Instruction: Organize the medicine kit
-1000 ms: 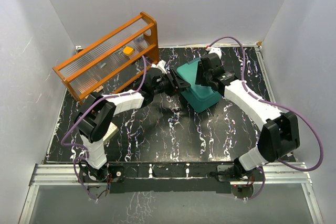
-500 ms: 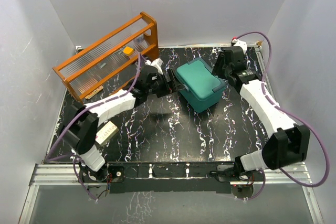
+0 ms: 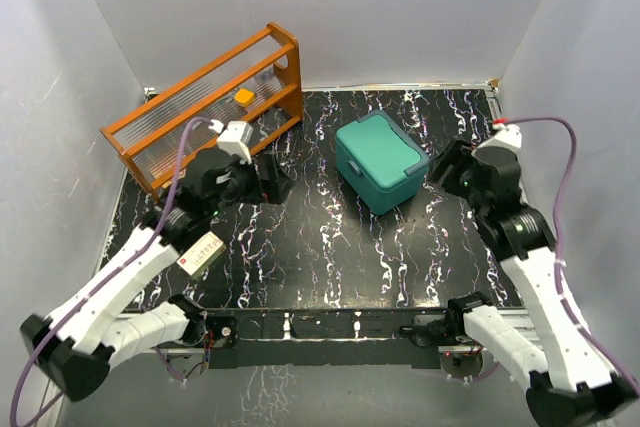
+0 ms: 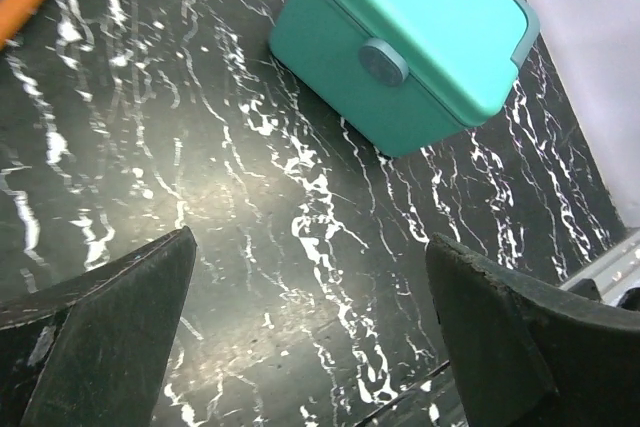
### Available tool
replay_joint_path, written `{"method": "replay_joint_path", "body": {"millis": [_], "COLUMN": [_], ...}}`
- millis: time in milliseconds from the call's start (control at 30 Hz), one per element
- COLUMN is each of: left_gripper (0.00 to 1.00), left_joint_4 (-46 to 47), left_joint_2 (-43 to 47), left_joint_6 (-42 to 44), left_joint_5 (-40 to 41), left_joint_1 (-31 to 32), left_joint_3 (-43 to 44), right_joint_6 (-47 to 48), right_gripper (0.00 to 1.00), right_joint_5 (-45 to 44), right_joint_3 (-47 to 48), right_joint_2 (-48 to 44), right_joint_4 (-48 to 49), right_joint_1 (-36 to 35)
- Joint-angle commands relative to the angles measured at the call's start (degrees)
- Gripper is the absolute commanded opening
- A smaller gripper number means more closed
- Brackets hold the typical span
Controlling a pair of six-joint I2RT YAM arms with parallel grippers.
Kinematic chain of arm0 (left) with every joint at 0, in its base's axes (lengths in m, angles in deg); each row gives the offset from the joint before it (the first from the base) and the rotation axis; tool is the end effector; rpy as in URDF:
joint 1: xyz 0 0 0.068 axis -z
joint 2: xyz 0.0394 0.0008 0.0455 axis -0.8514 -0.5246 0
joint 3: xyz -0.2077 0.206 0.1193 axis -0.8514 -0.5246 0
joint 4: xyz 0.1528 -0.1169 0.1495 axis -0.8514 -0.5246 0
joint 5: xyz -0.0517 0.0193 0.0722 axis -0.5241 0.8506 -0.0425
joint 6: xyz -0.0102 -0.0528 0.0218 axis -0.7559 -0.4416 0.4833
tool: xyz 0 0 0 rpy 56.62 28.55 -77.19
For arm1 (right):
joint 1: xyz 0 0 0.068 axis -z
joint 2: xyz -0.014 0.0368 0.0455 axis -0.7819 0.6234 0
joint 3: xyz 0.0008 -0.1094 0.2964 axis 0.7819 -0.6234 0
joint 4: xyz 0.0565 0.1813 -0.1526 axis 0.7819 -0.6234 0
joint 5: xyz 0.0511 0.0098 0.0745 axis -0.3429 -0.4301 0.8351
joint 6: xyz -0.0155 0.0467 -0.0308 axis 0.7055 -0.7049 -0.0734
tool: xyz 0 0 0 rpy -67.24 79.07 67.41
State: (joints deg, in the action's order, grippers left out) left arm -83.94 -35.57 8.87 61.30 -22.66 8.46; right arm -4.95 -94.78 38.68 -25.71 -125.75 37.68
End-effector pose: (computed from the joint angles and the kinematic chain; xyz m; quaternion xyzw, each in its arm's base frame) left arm 0.1590 -0.1140 0.3902 0.0604 0.8099 -0.3022 0.4991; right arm 0.1285 0.0224 0.3835 0.1610 0.8386 0.0956 0.5116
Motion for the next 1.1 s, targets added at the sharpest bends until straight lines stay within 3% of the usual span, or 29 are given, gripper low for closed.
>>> {"method": "replay_joint_path", "body": {"millis": [0,367,667,1067], "left_gripper": [0.99,0.99,0.99,0.99], "left_joint_4": [-6.60,-19.15,-27.74,-28.07], "left_joint_2": [8.76,23.05,27.87,30.73], "left_joint_6": [4.72,8.72,10.22,10.83], "left_joint_5": [8.76,20.42,24.34,24.85], "left_joint_1": [-0.39,-0.37,-0.37,-0.37], "left_joint_3": [-0.48,8.43,16.41,15.95], "right_joint_6": [-1.01,1.07,3.23,3.74], "right_gripper": [0.65,0.69,0.80,0.90], "right_joint_5": [-1.25,-6.18,-7.37,-7.02], "right_joint_3": [-0.76,5.96,11.36,11.35], "right_joint_2": [-9.45,-21.64,-22.56,-21.68], "right_joint_4": [0.60,-6.43,-9.95,-10.40], "right_joint_1": [0.20,0.19,0.20,0.19]}}
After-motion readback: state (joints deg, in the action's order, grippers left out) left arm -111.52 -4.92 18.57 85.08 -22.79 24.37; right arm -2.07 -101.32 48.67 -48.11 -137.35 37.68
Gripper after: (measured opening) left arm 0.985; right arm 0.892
